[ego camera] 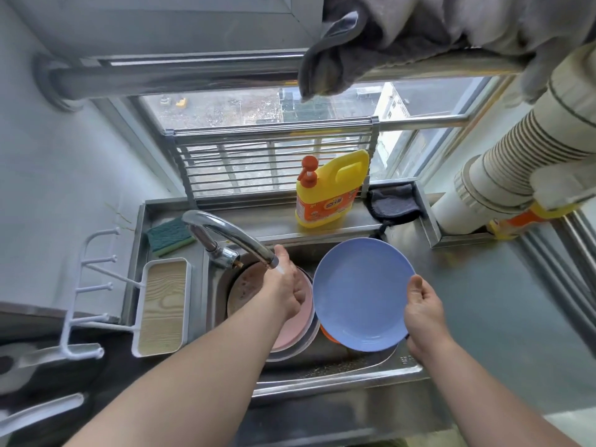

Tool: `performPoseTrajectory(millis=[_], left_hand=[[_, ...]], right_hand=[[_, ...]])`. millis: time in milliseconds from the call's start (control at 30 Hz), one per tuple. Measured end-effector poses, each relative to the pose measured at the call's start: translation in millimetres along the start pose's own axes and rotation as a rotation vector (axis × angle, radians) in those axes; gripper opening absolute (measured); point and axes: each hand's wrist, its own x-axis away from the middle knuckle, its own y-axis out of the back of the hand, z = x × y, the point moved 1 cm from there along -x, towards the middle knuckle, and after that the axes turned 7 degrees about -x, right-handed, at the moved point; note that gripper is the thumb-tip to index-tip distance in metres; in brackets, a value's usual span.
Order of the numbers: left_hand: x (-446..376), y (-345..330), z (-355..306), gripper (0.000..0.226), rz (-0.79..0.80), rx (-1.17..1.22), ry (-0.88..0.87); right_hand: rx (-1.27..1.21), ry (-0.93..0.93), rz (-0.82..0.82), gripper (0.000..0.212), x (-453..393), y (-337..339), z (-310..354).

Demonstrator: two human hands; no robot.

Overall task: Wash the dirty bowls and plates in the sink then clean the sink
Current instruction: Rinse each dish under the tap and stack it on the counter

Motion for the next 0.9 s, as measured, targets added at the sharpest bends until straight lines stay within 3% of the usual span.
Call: performPoseTrajectory(millis=[167, 233, 333, 400, 500, 567, 700, 800, 833, 900], left_hand=[[-5, 10, 18, 0.028, 0.016, -0.159, -0.035], [-6, 18, 22, 0.03, 0.033, -0.128, -0.05], [-12, 26, 19, 0.01, 0.02, -0.031, -0.052], [-19, 26, 11, 0.012, -0.021, 0.002, -0.019], [-25, 20, -4, 0.05, 0.046, 0.077, 0.05], [-32, 13, -12, 0.062, 0.123, 0.11, 0.038], [-40, -6, -17, 0.044, 0.228, 0.132, 0.022], [-41, -10, -19, 0.01, 0.279, 0.259, -0.016], [-43, -9, -19, 0.007, 0.293, 0.302, -0.005], [-48, -6, -17, 0.024, 0.304, 0.35, 0.036]], right_hand=[[0.005, -0.019, 0.028, 0.042, -2, -5, 1], [0.008, -0.014, 0.037, 0.043, -1, -7, 2], [-0.004, -0.012, 0.06, 0.043, 2, -13, 4], [-0.006, -0.022, 0.064, 0.043, 4, -16, 4], [0.007, -0.024, 0.072, 0.04, 7, -21, 7], [0.024, -0.016, 0.088, 0.041, 10, -25, 11], [0.054, 0.03, 0.139, 0.037, 10, -30, 15], [0.079, 0.054, 0.159, 0.045, 7, -29, 13], [0.083, 0.06, 0.168, 0.045, 6, -29, 11], [0.081, 0.058, 0.163, 0.046, 4, -28, 8]])
